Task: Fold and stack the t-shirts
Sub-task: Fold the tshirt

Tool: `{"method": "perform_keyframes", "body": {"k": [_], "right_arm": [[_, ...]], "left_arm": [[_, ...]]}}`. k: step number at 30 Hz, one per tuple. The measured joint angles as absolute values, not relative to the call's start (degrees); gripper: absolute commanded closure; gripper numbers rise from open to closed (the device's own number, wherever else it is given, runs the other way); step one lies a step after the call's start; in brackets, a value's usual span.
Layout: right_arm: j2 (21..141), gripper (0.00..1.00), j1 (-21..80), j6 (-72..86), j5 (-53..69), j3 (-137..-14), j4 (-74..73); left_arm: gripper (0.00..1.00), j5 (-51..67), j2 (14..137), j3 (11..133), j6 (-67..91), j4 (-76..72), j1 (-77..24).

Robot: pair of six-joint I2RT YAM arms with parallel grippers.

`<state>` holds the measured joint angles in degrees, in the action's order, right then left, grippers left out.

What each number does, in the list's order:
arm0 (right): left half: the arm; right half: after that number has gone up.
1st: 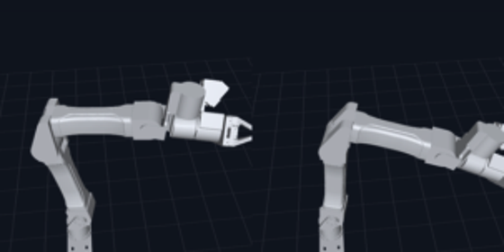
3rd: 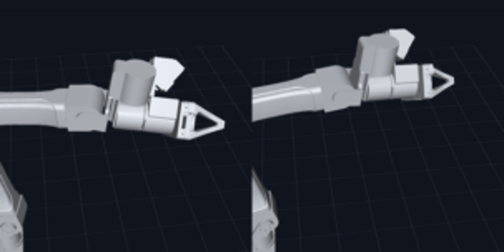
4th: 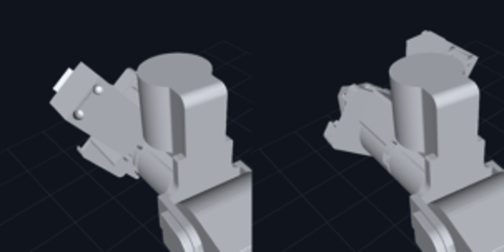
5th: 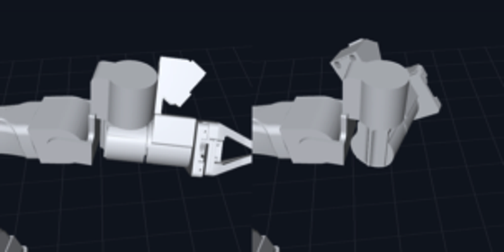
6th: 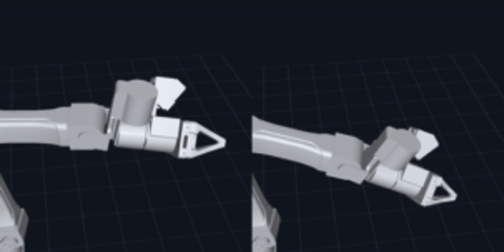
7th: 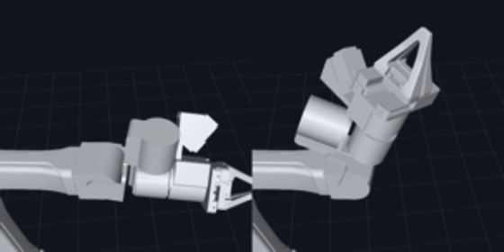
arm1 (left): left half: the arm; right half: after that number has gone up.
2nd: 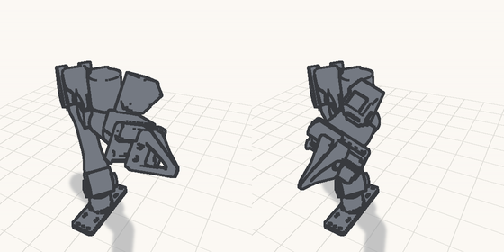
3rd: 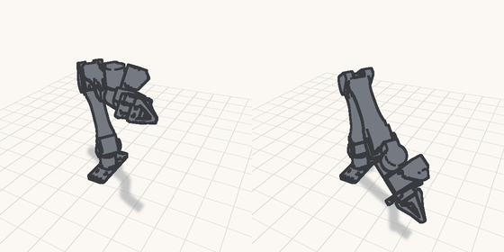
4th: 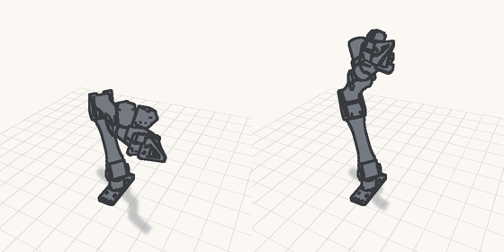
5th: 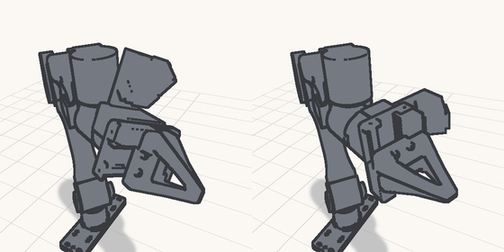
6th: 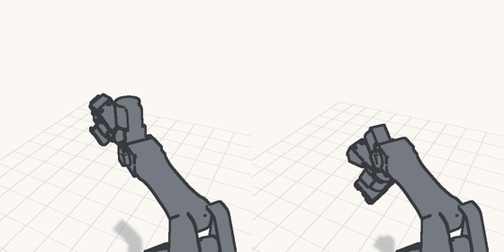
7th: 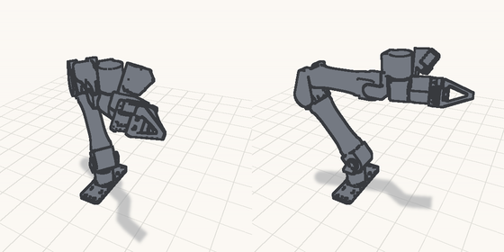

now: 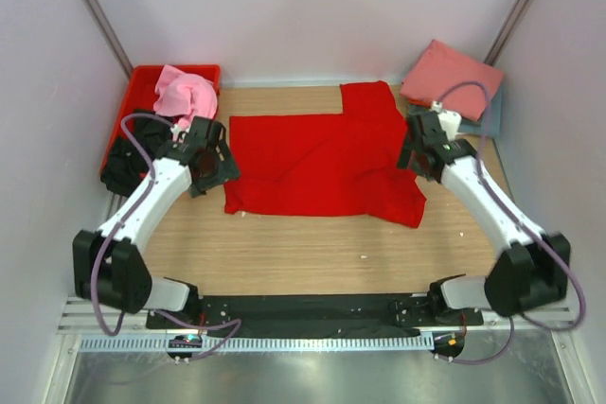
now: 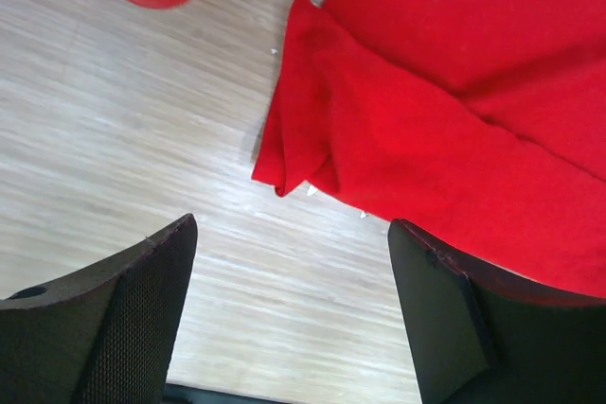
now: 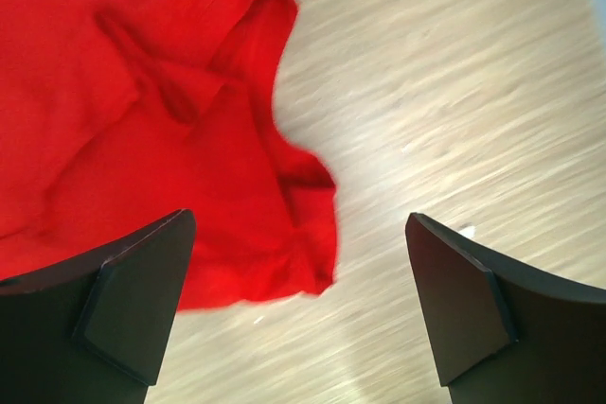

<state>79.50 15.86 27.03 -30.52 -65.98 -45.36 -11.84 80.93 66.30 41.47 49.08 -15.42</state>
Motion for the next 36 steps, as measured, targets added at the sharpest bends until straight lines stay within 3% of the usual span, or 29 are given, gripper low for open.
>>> {"method": "perform_keyframes", "body": {"k": [5, 9, 14, 22, 28, 36], "right_arm": [[67.0, 0.12, 10.2, 33.4, -17.8, -54.2, -41.3], [66.8, 0.29, 3.0, 35.4, -10.0, -45.6, -37.9], [68.5, 0.37, -6.3, 36.0, -2.6, -41.0, -35.0], [73.3, 0.43, -7.4, 36.4, 3.7, -36.4, -27.3], [76.4, 0.56, -7.8, 36.4, 5.9, -35.3, -21.5], [78.2, 0.82, -7.9, 36.0, 8.5, -34.7, -17.5]], "left_arm": [[0.18, -10.1, 73.8, 54.2, 44.5, 44.1, -16.4], [0.19, -7.5, 74.2, 45.5, 46.4, 39.9, -16.4], [0.22, -6.4, 74.1, 39.6, 48.5, 34.2, -16.4], [0.23, -6.4, 74.5, 37.2, 49.8, 28.4, -16.1], [0.27, -7.5, 75.8, 37.1, 50.6, 25.7, -15.2], [0.47, -11.3, 76.6, 37.0, 50.5, 22.4, -15.1]]}}
